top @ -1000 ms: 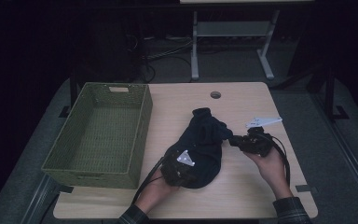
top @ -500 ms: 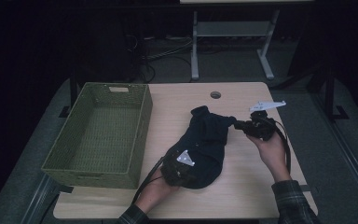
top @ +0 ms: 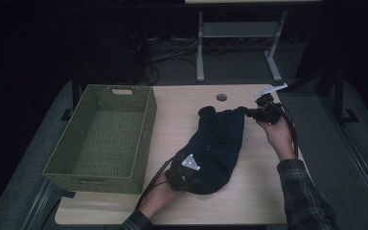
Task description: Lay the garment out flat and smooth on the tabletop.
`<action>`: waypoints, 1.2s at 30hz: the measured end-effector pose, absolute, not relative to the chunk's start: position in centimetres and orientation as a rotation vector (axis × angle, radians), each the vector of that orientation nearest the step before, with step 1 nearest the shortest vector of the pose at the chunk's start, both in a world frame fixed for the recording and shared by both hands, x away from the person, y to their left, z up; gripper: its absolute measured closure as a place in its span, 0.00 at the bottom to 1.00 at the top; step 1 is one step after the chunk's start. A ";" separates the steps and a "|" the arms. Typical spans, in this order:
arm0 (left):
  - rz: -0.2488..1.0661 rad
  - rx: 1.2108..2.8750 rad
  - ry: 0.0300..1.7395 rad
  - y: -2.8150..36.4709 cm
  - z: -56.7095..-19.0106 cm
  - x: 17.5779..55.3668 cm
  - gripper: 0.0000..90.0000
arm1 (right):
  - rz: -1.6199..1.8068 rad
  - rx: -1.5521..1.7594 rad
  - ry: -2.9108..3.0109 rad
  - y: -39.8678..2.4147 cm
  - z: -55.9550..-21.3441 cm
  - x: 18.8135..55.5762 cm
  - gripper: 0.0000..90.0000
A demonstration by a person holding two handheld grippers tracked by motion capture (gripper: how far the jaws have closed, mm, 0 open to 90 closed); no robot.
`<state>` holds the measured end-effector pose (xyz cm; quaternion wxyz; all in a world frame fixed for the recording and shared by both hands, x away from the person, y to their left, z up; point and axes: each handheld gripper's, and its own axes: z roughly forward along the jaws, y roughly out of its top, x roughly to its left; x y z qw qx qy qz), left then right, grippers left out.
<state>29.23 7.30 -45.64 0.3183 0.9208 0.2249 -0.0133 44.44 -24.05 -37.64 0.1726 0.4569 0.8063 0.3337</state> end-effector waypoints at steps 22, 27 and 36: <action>-0.047 2.361 0.612 7.3 -43.5 29.5 0.84 | 1.067 1.338 2.274 -25.8 -39.2 41.0 0.96; 0.032 2.346 0.643 7.6 -42.0 30.1 0.74 | 1.057 1.259 2.316 -25.3 -39.6 38.5 1.00; 0.100 2.331 0.701 8.5 -40.9 33.0 0.71 | 1.064 1.158 2.363 -23.9 -40.8 34.1 1.00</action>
